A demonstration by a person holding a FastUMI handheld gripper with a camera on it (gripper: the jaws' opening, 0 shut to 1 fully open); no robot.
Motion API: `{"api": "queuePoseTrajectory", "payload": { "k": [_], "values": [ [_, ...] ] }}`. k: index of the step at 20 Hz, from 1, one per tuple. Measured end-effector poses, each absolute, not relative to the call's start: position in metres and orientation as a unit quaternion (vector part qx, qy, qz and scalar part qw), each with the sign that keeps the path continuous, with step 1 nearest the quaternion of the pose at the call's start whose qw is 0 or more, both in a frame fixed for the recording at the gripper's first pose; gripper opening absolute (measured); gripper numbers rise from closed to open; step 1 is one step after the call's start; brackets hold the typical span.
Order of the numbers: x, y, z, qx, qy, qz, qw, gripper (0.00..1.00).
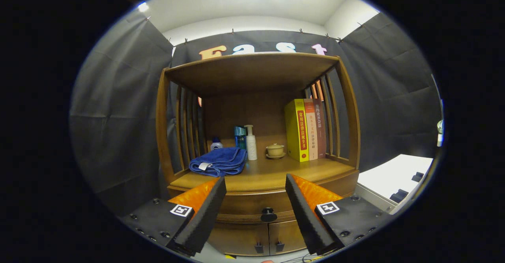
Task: Pull open the drawer, take out the items inside it, and place them on the countertop above the cabinet.
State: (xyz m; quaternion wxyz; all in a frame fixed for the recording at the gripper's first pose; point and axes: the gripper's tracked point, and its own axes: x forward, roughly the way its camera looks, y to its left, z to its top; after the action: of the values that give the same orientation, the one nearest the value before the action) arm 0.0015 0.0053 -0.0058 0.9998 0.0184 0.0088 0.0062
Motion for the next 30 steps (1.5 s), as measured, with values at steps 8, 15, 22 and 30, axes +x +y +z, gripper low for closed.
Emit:
{"api": "queuePoseTrajectory", "payload": {
  "k": [8, 15, 22, 30],
  "values": [
    [0.040, 0.003, -0.022, 0.021, -0.014, 0.005, 1.000, 0.99],
    [0.072, -0.008, -0.095, 0.024, 0.002, 0.001, 1.000, 0.99],
    [0.081, -0.007, -0.175, 0.011, 0.056, 0.007, 0.998, 1.00],
    [0.108, -0.013, -0.179, -0.010, 0.056, 0.004, 0.998, 0.77]
  ]
}}
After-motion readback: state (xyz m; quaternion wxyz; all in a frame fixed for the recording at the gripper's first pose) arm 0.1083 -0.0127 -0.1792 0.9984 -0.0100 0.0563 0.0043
